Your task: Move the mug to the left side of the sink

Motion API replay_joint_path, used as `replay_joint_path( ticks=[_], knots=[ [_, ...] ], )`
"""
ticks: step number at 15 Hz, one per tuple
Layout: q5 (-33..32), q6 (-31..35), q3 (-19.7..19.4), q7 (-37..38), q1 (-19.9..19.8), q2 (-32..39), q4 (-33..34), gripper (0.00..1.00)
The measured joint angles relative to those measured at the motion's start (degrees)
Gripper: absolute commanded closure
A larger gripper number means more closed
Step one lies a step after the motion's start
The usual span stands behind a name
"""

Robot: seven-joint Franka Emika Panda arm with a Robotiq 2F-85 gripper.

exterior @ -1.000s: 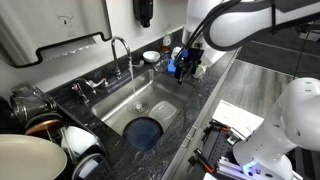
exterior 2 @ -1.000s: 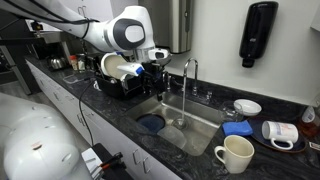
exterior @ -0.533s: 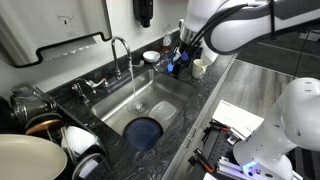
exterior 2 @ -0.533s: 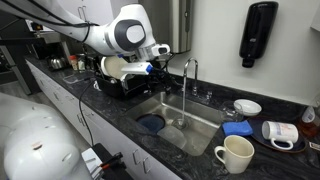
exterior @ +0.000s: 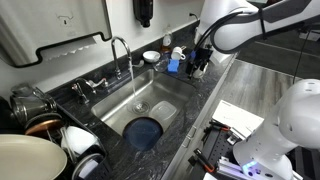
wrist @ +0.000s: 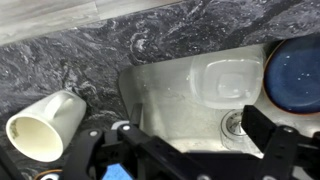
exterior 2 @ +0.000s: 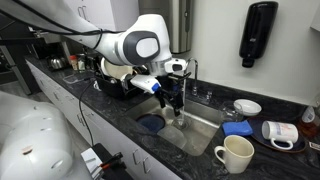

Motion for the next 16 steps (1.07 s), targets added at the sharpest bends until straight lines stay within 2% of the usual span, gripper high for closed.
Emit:
replay_joint_path(
  ticks=[4,7,11,16],
  knots=[
    [-1.91,0.03,-0.73,6.95,-5.93,0.82,-0.52,0.00],
    [-2.04,0.17,-0.82,11.86,-8.80,2.82,-0.44,0.00],
    [-2.12,0.88,-1.09,18.14,-11.08,6.70,0.25,0.00],
    [-2.13,0.92,-1.18,18.36,-10.94,6.75,0.29,0.00]
  ],
)
